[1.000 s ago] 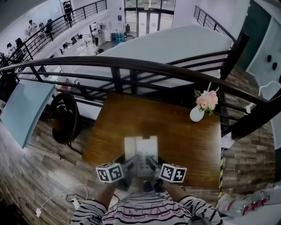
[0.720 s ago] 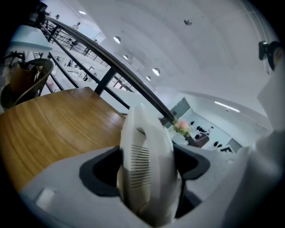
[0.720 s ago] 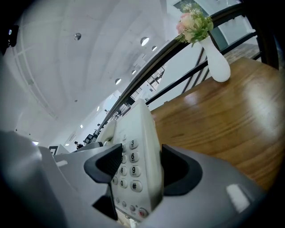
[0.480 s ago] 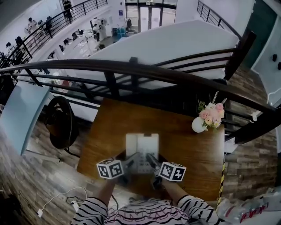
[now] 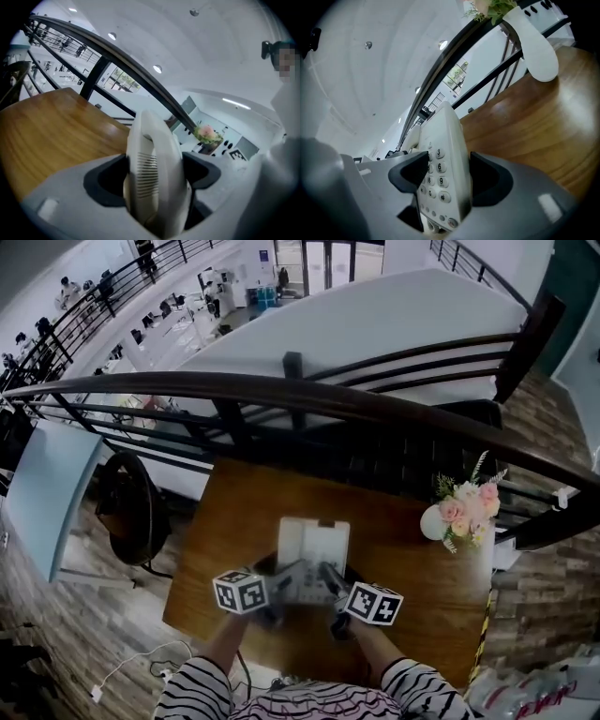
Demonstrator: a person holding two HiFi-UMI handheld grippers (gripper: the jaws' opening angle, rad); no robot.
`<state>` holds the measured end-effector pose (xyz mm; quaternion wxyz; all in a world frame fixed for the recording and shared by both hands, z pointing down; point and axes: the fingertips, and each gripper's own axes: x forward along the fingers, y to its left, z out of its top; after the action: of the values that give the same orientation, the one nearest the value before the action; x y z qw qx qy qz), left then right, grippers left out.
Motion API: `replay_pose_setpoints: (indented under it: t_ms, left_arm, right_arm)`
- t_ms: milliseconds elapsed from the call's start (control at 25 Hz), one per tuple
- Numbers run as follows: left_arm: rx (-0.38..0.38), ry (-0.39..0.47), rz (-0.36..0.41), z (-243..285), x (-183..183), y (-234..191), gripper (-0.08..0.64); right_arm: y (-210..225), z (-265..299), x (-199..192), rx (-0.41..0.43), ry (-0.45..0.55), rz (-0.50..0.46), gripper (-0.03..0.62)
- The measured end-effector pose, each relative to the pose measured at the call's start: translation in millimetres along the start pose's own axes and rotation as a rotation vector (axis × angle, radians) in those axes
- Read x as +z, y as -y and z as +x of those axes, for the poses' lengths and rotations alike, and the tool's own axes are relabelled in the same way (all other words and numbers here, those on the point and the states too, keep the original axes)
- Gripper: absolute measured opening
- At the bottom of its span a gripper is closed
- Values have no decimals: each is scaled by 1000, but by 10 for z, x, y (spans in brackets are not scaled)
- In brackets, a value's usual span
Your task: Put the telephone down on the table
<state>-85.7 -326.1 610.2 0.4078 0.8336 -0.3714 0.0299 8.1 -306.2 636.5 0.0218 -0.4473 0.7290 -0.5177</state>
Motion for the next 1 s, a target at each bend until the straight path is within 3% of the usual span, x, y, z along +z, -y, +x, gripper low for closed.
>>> replay_pose_setpoints:
  t_ms: [440,1000]
  left_arm:
    - [-50,-58,4,668,336,-385,369]
    - [-69,-149,-17,1155,446,-789,369]
  right_arm:
    - [324,500,514,-50,36,23,273]
    - [649,918,699,-88,24,86,264]
